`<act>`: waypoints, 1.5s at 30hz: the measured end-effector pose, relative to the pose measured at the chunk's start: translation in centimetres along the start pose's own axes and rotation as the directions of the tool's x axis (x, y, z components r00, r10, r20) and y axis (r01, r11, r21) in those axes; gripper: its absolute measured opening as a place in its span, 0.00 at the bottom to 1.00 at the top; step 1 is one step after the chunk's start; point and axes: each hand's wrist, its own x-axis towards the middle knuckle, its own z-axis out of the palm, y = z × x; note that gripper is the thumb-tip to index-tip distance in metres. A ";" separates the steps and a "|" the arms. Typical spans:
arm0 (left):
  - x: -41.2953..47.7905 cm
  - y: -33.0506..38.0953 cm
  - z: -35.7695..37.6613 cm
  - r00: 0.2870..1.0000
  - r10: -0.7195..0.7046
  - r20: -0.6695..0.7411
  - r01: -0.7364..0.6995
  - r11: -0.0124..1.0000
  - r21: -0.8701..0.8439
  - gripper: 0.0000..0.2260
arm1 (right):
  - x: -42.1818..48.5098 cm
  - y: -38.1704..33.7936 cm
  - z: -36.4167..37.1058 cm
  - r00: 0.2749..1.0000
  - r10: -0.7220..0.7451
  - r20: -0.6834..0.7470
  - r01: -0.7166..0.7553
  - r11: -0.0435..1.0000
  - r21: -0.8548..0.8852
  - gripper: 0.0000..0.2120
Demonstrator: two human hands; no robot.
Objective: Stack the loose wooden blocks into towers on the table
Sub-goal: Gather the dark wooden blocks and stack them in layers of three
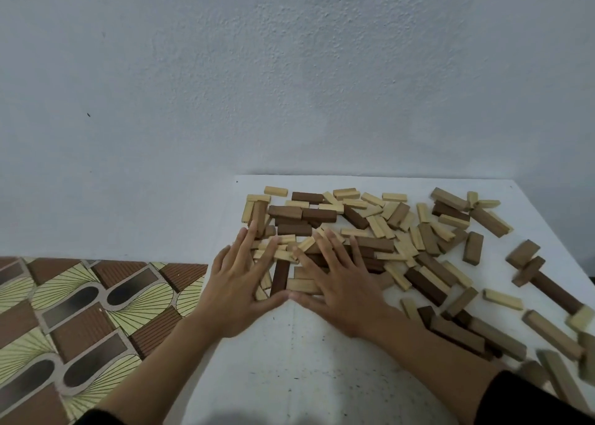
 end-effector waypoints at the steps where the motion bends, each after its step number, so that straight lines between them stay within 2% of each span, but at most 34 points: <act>1: 0.2 0.1 0.1 1.000 0.000 0.000 0.000 1.000 0.005 0.39 | 0.2 0.1 0.0 1.000 0.014 0.003 -0.014 1.000 -0.011 0.37; 13: 2.9 -0.3 0.9 0.999 -0.012 -0.029 0.011 0.999 -0.042 0.35 | 2.2 1.4 0.2 0.998 0.056 -0.030 -0.055 0.998 0.025 0.37; 16: 2.7 -0.1 0.5 0.999 -0.018 -0.045 0.014 0.996 -0.086 0.35 | 2.1 1.4 0.0 0.996 0.049 -0.073 -0.043 0.995 0.089 0.36; 19: 2.2 0.5 -0.1 0.996 -0.038 -0.078 0.028 0.992 -0.127 0.33 | 1.2 1.6 -1.4 0.982 0.098 -0.162 -0.055 0.966 0.251 0.31; 22: 1.8 1.8 -0.4 0.991 -0.051 -0.127 0.036 0.992 -0.118 0.29 | -1.1 3.0 -2.8 0.959 0.149 -0.241 -0.060 0.938 0.341 0.22; 26: 1.4 5.0 -0.7 0.981 0.056 -0.188 -0.096 0.973 -0.211 0.20 | -6.4 5.0 -3.5 0.937 0.177 -0.303 -0.054 0.925 0.375 0.17; 33: 0.4 12.7 0.0 0.973 0.183 -0.140 -0.216 0.935 -0.280 0.19 | -16.3 6.8 -3.9 0.887 0.332 -0.320 -0.242 0.926 0.290 0.19; 36: -0.9 16.3 0.9 0.969 0.238 -0.064 -0.246 0.932 -0.267 0.21 | -19.6 6.9 -3.9 0.888 0.359 -0.289 -0.303 0.927 0.219 0.24; 38: -1.8 18.5 1.9 0.966 0.258 0.004 -0.249 0.937 -0.247 0.26 | -21.4 6.6 -3.5 0.902 0.372 -0.219 -0.344 0.926 0.155 0.30; 42: -3.4 21.4 4.6 0.967 0.233 0.107 -0.220 0.968 -0.124 0.32 | -23.9 6.3 -2.0 0.932 0.344 -0.113 -0.344 0.939 0.023 0.41; 45: -3.5 22.1 5.1 0.980 0.164 0.117 -0.163 0.987 -0.015 0.30 | -23.8 6.5 -1.7 0.938 0.326 -0.114 -0.326 0.945 0.023 0.40</act>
